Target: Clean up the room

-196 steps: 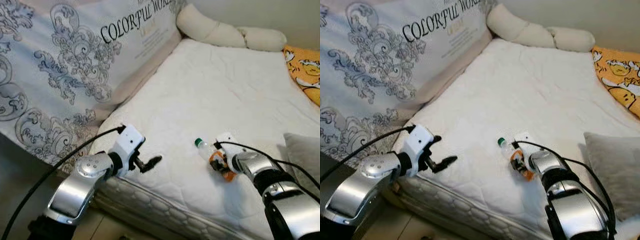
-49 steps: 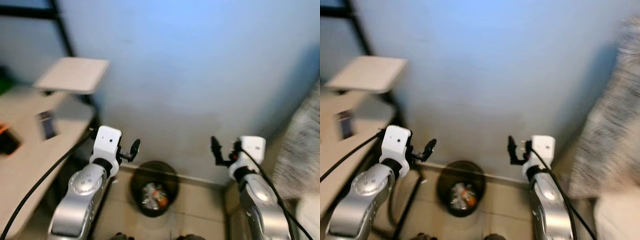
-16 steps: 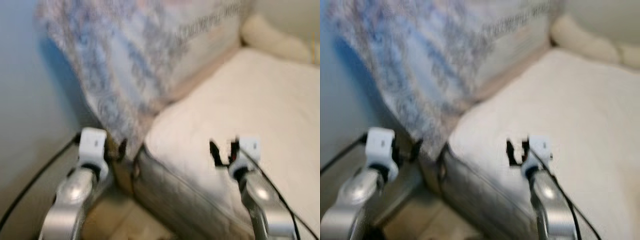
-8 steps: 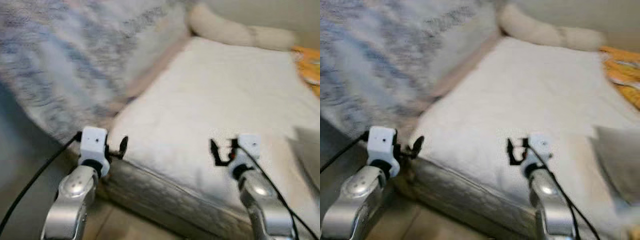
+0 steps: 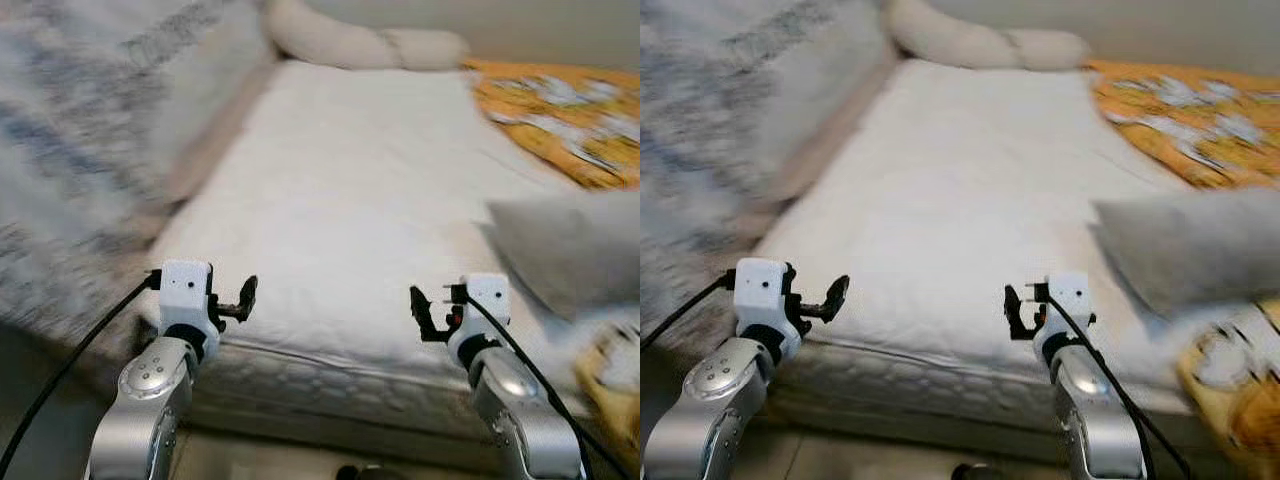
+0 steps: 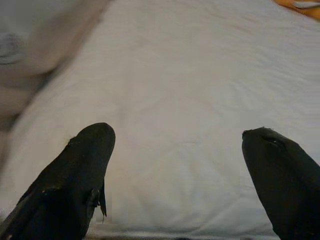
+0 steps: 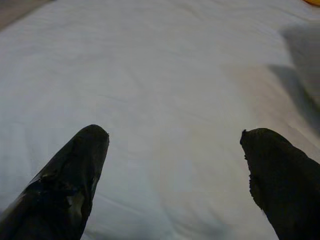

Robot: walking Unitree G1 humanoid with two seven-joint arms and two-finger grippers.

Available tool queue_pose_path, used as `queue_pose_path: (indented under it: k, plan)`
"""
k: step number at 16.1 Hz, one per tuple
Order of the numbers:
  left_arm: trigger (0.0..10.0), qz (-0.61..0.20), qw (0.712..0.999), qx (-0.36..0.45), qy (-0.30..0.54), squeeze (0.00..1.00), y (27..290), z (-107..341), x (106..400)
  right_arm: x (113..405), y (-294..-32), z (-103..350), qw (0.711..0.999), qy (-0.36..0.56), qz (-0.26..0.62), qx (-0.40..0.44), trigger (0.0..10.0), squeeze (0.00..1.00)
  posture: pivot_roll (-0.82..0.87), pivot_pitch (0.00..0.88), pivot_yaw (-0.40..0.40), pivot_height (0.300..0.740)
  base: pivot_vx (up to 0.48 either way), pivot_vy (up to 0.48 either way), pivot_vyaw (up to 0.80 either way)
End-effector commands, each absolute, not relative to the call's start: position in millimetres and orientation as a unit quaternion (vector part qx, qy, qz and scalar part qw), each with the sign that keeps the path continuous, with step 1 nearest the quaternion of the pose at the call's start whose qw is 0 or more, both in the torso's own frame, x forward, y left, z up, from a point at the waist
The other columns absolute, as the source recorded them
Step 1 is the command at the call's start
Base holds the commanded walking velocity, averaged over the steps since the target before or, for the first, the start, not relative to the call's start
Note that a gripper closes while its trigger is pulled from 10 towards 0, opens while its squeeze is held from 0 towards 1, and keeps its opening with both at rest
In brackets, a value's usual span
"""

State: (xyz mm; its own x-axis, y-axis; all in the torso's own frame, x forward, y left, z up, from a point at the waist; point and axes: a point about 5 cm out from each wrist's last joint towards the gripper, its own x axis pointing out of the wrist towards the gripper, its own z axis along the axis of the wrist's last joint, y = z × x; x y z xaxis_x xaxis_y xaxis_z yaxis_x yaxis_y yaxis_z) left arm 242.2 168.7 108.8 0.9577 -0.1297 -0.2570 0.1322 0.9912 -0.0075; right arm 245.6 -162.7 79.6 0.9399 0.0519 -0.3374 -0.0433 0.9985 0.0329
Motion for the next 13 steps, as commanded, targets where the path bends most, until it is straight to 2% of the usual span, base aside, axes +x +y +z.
queue_pose_path:
  k: [1,2,6,7,13]
  plan:
    - [10.0,-0.061,0.991,0.014,0.119,0.00,167.2,112.0,242.3,245.8,-164.9,84.3,0.986,0.166,0.021,0.007,10.0,1.00,-0.08,0.000,-0.028,0.740,0.000,0.000,-0.80]
    - [10.0,-0.057,0.992,0.045,0.099,0.00,168.1,113.1,243.4,246.1,-164.9,85.0,0.986,0.163,0.023,0.005,10.0,1.00,-0.07,0.000,-0.035,0.740,0.000,0.000,-0.80]
    - [10.0,-0.058,0.993,0.044,0.097,0.00,169.5,113.6,242.0,246.7,-166.0,86.3,0.987,0.157,0.024,0.001,10.0,1.00,-0.07,0.000,-0.027,0.740,0.000,0.000,-0.80]
    - [10.0,-0.052,0.993,0.033,0.097,0.00,170.5,114.1,242.4,248.0,-166.5,88.4,0.988,0.153,0.026,-0.002,10.0,1.00,-0.08,0.000,-0.023,0.740,0.000,-0.480,-0.75]
    - [10.0,-0.029,0.994,0.040,0.093,0.00,172.3,113.1,246.8,255.0,-168.3,94.0,0.988,0.144,0.060,-0.016,10.0,1.00,-0.07,0.000,-0.030,0.740,0.000,-0.480,0.00]
